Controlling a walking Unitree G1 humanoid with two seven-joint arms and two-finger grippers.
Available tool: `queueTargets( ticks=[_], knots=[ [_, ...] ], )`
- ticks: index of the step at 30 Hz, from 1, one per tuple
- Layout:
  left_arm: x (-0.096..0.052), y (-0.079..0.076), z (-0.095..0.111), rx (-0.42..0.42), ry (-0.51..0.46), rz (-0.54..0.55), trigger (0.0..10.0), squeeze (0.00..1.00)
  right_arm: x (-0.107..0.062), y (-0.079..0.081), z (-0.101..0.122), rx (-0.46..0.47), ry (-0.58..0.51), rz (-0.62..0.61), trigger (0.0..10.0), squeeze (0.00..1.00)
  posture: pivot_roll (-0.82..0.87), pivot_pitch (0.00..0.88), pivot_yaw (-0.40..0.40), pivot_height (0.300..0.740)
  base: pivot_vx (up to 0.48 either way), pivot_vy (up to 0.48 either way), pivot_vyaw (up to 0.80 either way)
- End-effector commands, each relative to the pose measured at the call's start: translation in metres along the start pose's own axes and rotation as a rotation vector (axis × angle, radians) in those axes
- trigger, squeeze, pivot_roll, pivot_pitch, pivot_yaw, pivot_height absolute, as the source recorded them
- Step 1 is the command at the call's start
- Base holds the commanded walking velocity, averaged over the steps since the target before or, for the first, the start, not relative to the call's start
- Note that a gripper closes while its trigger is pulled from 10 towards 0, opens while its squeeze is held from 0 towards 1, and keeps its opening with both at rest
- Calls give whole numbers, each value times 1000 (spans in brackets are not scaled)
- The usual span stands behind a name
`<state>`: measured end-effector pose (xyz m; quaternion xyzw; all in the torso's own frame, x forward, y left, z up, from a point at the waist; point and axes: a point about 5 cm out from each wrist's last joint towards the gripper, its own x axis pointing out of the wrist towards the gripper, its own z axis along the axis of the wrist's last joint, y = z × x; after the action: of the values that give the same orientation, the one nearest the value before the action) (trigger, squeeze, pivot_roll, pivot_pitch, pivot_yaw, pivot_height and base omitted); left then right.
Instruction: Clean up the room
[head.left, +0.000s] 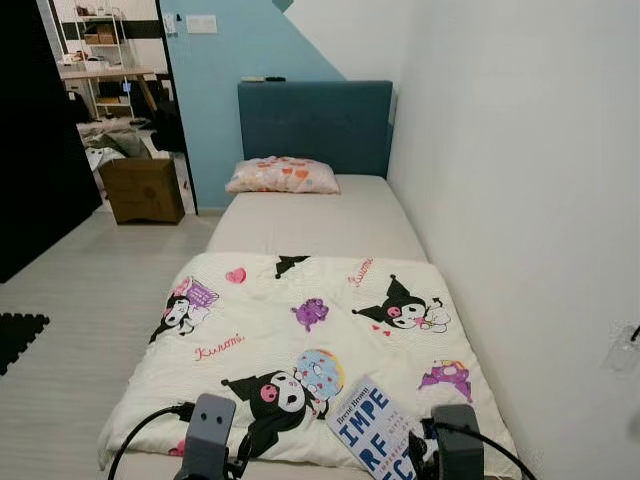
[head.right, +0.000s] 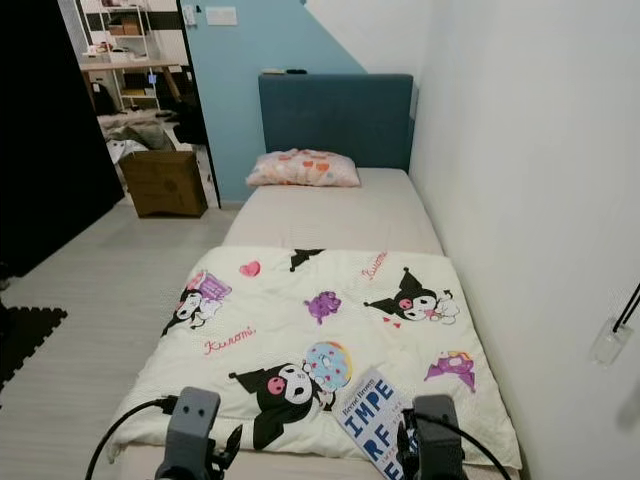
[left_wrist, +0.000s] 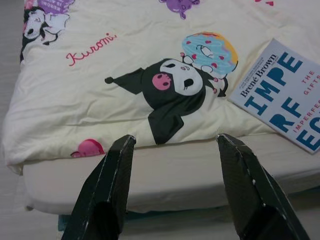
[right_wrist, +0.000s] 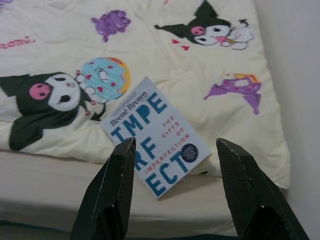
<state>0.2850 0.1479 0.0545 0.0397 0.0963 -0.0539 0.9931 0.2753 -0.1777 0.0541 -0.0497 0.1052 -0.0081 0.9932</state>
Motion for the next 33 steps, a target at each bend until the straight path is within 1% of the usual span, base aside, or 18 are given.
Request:
queueTargets(
  ticks=[1, 4, 5, 8, 13, 18, 26, 33],
  knots=[
    [0, 0, -6, -3, 39, -1, 10000, 0, 0, -1, -5, 25, 30, -3, 10000, 0, -32, 124, 19, 740, 0, 0, 0],
    [1, -1, -6, -3, 39, -6, 10000, 0, 2, -1, -5, 31, 37, 0, 10000, 0, -29, 126, 15, 740, 0, 0, 0],
    [3, -1, -5, 8, 42, -7, 10000, 0, 5, 0, -4, 46, 44, 5, 10000, 0, -27, 126, 9, 740, 0, 0, 0],
    [4, 0, -4, 18, 43, -2, 10000, 0, 8, 0, -2, 54, 47, 8, 10000, 0, -24, 128, 5, 740, 0, 0, 0],
    [4, 1, -4, 20, 43, 3, 10000, 0, 9, 1, -1, 57, 46, 11, 10000, 0, -24, 127, 4, 731, 0, 0, 0],
    [2, 2, -6, 11, 51, 8, 10000, 0, 12, 4, 1, 81, 42, 27, 10000, 0, -25, 128, -2, 716, 0, 0, 0],
    [3, 2, -6, 11, 50, 11, 10000, 0, 14, 4, 2, 82, 36, 28, 10000, 0, -26, 130, 2, 687, 0, 0, 0],
    [5, 3, -5, 16, 48, 18, 10000, 0, 15, 3, 3, 69, 27, 21, 10000, 0, -27, 131, 5, 687, 0, 0, 0]
  ],
)
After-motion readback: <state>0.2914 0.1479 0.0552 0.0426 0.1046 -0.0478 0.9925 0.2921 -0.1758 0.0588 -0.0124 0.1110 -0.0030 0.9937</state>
